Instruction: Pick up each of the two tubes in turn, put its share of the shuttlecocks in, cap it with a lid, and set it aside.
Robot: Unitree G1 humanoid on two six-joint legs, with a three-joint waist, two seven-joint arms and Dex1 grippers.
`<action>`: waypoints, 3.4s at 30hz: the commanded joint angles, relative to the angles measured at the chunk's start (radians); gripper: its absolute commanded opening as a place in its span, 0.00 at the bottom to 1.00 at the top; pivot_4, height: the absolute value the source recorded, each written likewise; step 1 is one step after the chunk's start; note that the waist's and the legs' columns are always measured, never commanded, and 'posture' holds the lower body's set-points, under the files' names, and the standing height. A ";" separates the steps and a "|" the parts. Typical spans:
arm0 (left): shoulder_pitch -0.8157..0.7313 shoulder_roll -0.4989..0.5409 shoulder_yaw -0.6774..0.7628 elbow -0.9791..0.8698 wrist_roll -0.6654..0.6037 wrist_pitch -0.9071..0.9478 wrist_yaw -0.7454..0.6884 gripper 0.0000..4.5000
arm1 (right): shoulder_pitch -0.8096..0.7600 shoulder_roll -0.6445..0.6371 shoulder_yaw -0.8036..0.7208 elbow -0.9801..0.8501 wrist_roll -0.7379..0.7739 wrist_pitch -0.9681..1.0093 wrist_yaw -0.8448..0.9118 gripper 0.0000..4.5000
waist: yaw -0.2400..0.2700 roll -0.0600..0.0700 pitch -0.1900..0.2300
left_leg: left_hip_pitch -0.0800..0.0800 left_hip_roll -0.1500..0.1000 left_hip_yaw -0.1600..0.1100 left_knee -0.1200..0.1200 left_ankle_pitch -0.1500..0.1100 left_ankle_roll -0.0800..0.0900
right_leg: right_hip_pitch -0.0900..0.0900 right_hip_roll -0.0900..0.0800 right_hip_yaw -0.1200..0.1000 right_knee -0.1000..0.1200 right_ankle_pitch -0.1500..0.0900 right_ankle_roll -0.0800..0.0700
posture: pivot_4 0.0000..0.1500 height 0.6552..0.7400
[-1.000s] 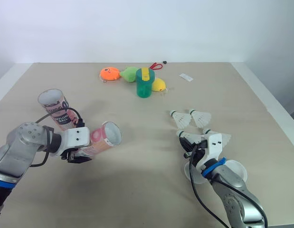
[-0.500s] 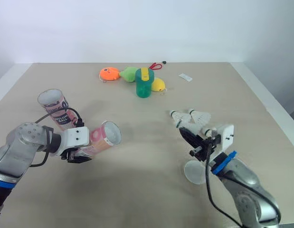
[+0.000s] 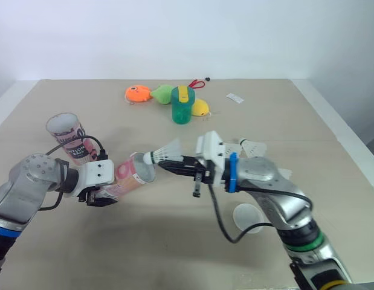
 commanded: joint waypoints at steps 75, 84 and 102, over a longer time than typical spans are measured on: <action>0.021 -0.542 0.036 0.088 -0.233 -0.195 0.278 0.73 | 0.108 -0.653 -0.254 -0.055 -0.012 0.161 0.534 0.99 | -0.001 -0.005 0.005 | -0.015 0.000 -0.005 0.002 -0.002 0.003 | -0.012 0.002 -0.002 0.002 0.004 -0.008 | 1.00 1.00; 0.091 -0.696 -0.042 0.289 -0.177 -0.365 0.348 0.73 | 0.220 -0.662 -0.203 0.034 -0.155 -0.002 0.476 0.99 | -0.002 -0.005 0.004 | -0.012 0.000 -0.003 0.007 -0.002 0.003 | -0.009 0.002 -0.001 0.002 0.006 -0.003 | 1.00 1.00; 0.122 -0.706 -0.050 0.331 -0.198 -0.353 0.366 0.73 | 0.264 -0.612 -0.114 0.116 -0.260 -0.114 0.454 0.01 | -0.002 -0.001 -0.002 | 0.004 0.000 -0.002 0.005 -0.002 0.003 | 0.005 0.002 0.001 0.001 0.003 0.001 | 1.00 1.00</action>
